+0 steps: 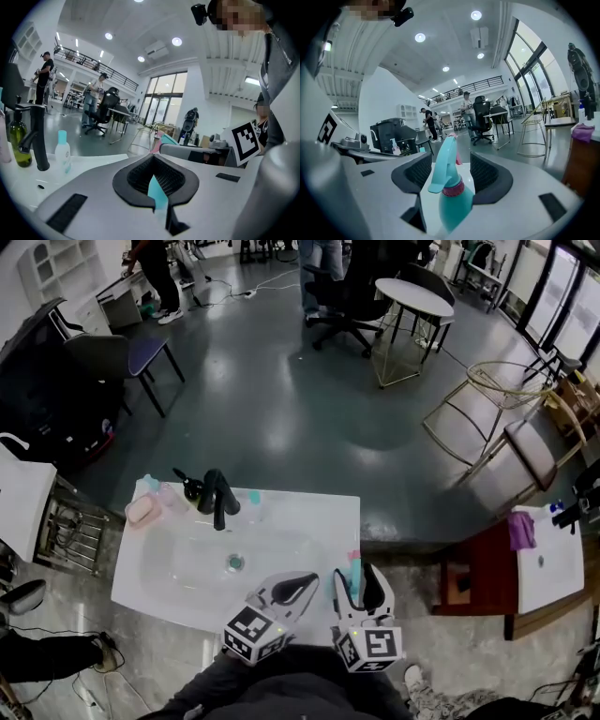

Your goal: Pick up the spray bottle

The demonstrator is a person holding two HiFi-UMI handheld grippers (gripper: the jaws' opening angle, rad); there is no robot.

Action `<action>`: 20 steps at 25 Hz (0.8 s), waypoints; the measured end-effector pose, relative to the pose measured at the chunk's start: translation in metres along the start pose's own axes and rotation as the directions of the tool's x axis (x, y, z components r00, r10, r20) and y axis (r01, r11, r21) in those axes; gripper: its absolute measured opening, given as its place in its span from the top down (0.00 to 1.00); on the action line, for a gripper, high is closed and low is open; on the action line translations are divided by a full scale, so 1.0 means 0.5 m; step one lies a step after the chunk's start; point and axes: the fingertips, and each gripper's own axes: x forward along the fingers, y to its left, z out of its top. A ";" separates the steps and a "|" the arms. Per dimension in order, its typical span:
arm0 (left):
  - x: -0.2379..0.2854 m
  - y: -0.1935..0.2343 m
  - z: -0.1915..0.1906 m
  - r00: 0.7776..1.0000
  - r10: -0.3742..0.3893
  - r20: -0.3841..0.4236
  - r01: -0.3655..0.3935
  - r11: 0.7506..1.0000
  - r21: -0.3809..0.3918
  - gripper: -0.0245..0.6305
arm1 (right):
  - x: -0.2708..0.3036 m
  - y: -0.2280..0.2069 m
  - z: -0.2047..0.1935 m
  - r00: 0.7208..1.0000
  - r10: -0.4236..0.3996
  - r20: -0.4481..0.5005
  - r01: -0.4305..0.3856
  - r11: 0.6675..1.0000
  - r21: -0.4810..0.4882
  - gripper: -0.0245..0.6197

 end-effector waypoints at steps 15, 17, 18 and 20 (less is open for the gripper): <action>0.005 0.009 -0.011 1.000 0.030 0.009 -0.030 0.999 -0.019 0.96 | -0.002 -0.008 -0.007 0.999 -0.030 -0.022 0.027 0.994 -0.104 0.82; 0.004 0.007 -0.009 0.999 0.033 0.015 -0.033 0.999 -0.015 0.96 | -0.004 -0.012 -0.006 0.999 -0.027 -0.018 0.025 0.994 -0.110 0.82; 0.003 0.006 -0.009 0.999 0.034 0.017 -0.034 0.999 -0.013 0.96 | -0.005 -0.013 -0.005 1.000 -0.027 -0.016 0.025 0.993 -0.112 0.82; -0.001 0.007 -0.008 0.999 0.036 0.017 -0.036 0.999 -0.010 0.96 | -0.005 -0.011 -0.001 1.000 -0.023 -0.008 0.022 0.993 -0.116 0.82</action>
